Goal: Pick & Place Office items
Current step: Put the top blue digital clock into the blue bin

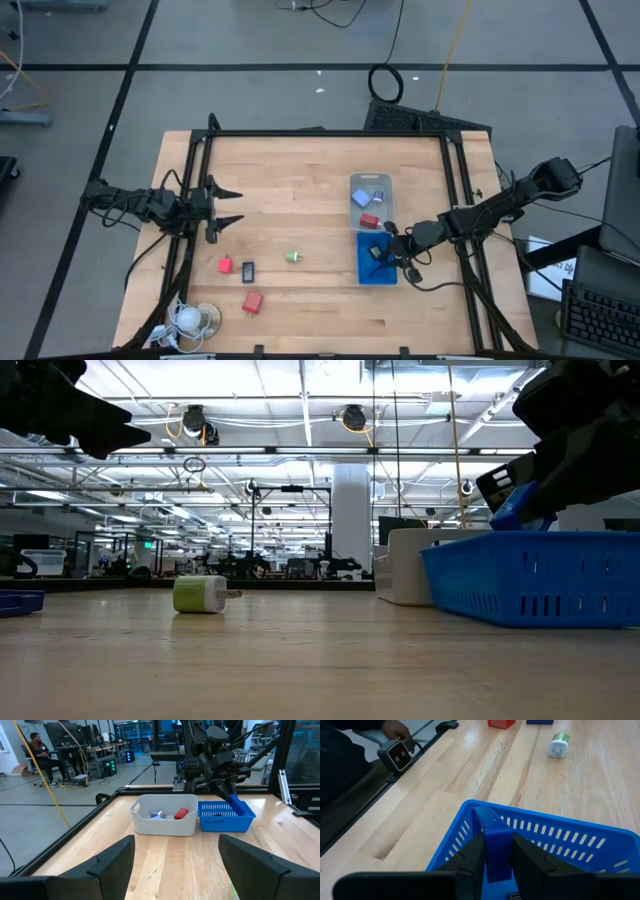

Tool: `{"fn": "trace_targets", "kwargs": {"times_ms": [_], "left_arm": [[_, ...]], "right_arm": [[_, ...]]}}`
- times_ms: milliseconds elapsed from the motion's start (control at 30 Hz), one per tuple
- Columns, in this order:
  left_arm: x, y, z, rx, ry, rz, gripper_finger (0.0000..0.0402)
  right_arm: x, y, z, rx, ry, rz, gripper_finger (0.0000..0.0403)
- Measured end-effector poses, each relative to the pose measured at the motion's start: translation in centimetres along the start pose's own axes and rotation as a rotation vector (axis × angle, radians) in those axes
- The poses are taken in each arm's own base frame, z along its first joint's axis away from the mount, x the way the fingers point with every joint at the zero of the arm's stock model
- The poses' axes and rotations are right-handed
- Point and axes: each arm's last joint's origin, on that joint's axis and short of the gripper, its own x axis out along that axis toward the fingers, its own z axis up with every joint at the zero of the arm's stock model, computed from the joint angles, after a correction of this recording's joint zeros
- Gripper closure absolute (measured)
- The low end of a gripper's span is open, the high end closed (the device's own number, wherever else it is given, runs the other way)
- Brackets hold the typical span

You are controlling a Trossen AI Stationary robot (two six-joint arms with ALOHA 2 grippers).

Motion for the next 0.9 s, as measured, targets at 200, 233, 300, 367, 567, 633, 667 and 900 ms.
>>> {"fn": "trace_targets", "kwargs": {"times_ms": [200, 233, 300, 367, 567, 633, 667, 900], "left_arm": [[0.00, 0.00, 0.00, 0.000, 0.000, 0.000, 0.0107], [0.00, 0.00, 0.00, 0.000, 0.000, 0.000, 0.0109], [0.00, 0.00, 0.00, 0.000, 0.000, 0.000, 0.0113], [0.00, 0.00, 0.00, 0.000, 0.000, 0.000, 0.0117], [0.00, 0.00, 0.00, 0.000, 0.000, 0.000, 0.0128], [0.00, 0.00, 0.00, 0.000, 0.000, 0.000, 0.0126], [0.00, 0.00, 0.00, 0.000, 0.000, 0.000, 0.0125], [0.00, 0.00, 0.00, 0.000, 0.000, 0.000, 0.0110]], "right_arm": [[-0.03, -0.21, 0.03, 0.006, -0.001, -0.009, 0.0331], [-0.03, -0.30, 0.03, 0.009, -0.002, -0.014, 0.0330], [-0.05, -0.43, 0.00, 0.013, 0.002, -0.020, 0.0326], [-0.06, -0.49, -0.03, 0.015, 0.005, -0.023, 0.0325], [-0.05, -0.48, -0.02, 0.015, 0.004, -0.021, 0.0327], [-0.05, -0.48, -0.02, 0.015, 0.004, -0.021, 0.0325], [-0.05, -0.48, -0.02, 0.015, 0.004, -0.021, 0.0324], [-0.05, -0.48, -0.02, 0.015, 0.004, -0.021, 0.0323]]}}
